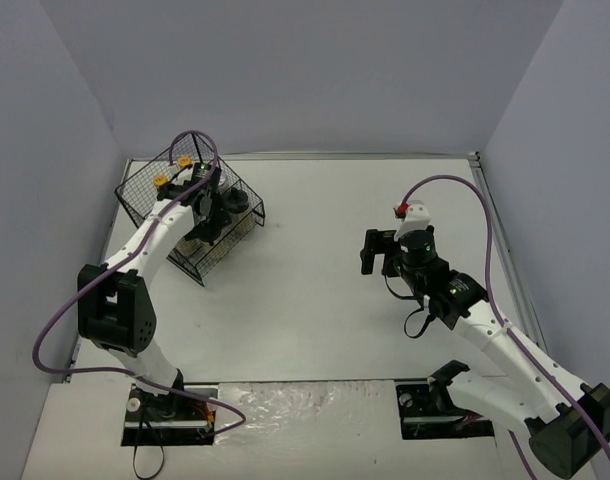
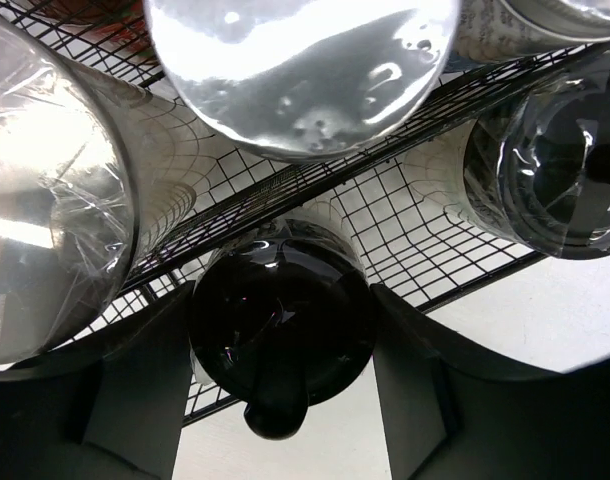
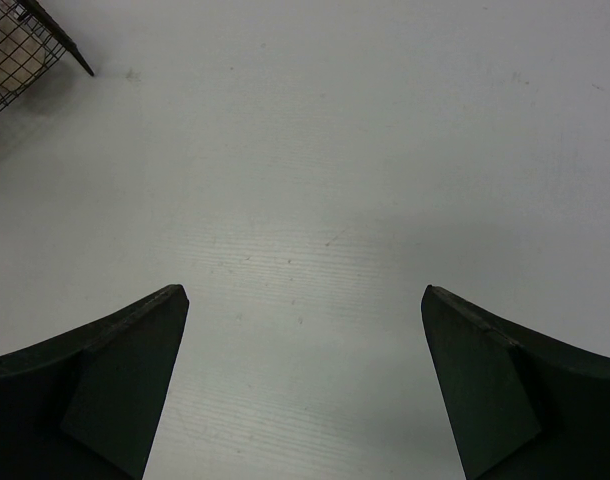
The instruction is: Organize the condiment bottles
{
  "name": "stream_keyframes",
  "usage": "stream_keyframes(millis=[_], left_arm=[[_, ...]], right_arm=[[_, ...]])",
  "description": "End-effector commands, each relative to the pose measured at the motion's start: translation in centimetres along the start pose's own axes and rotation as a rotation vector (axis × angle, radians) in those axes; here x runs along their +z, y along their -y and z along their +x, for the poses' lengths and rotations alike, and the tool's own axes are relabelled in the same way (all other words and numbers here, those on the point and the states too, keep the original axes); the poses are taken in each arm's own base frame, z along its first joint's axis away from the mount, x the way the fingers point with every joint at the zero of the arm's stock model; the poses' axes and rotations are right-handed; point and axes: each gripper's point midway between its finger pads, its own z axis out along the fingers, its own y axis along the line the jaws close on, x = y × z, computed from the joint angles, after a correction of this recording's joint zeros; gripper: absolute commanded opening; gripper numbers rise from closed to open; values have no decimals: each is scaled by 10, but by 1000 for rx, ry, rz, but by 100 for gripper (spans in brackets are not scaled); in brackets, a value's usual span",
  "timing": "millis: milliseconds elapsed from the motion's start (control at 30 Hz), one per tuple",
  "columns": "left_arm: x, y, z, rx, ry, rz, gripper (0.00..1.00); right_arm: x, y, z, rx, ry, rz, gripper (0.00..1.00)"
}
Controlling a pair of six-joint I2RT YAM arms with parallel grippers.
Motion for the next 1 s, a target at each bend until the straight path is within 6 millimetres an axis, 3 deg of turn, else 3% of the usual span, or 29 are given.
stream_keyframes(millis=[0, 200, 400, 567, 667, 800, 967], left_arm=[[-13, 13, -19, -51, 67, 68, 42], [-30, 6, -18, -47, 70, 75, 95], [-63, 0, -13, -50, 76, 131, 97], [-116, -17, -10, 4, 137, 221, 97], [-152, -38, -3, 68, 221, 273, 97], [-185, -75, 12, 152, 354, 280, 97], [-195, -108, 39, 152, 414, 261, 97]], right_arm=[[-2, -5, -20, 34, 74, -21, 100], [-5, -5, -30, 33, 99, -22, 100], [-10, -5, -43, 26, 127, -16, 100], [-27, 8, -71, 13, 188, 61, 100], [-42, 18, -89, 3, 225, 113, 100], [-75, 32, -116, -8, 312, 165, 100], [-113, 45, -138, -21, 397, 197, 100]])
